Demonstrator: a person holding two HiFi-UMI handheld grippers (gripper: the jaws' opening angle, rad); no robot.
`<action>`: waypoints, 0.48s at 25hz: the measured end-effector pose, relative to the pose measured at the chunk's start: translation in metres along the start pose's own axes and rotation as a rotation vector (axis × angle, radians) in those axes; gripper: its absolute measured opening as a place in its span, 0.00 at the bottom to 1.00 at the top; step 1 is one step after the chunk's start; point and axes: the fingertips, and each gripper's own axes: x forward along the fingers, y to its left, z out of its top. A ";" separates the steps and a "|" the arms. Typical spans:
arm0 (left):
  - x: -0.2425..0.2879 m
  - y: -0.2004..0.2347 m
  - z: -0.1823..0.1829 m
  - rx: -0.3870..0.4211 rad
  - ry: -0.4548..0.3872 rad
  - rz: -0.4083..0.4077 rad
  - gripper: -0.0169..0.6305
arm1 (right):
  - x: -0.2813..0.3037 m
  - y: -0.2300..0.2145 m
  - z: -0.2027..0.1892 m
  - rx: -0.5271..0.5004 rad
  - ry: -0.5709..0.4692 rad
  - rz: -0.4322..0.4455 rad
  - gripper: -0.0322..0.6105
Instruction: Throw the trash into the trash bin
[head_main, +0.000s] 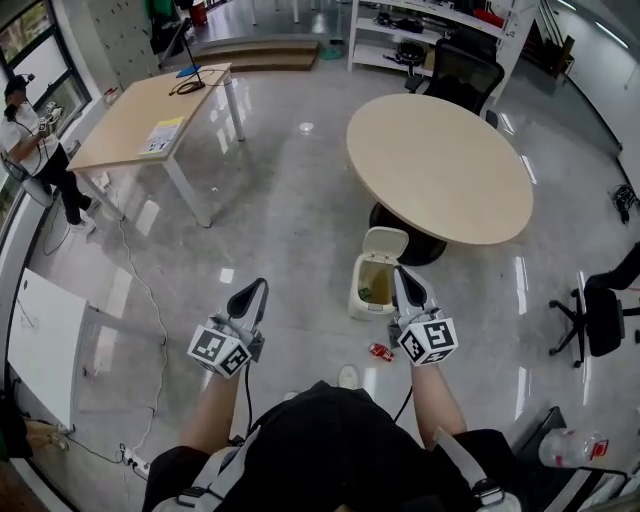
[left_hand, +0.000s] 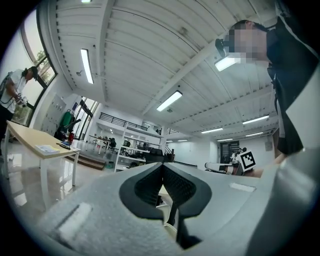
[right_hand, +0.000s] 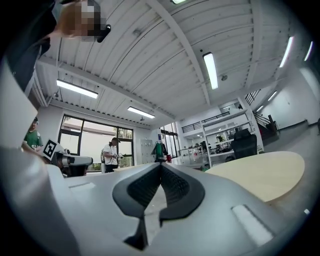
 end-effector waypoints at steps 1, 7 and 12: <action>-0.008 0.005 0.004 0.012 0.005 -0.005 0.03 | -0.001 0.016 0.003 -0.007 -0.006 0.009 0.06; -0.047 0.014 0.014 0.045 0.013 -0.082 0.03 | -0.043 0.067 0.000 -0.055 0.031 -0.016 0.06; -0.074 0.009 0.005 -0.020 0.005 -0.144 0.03 | -0.079 0.081 -0.021 -0.012 0.071 -0.133 0.06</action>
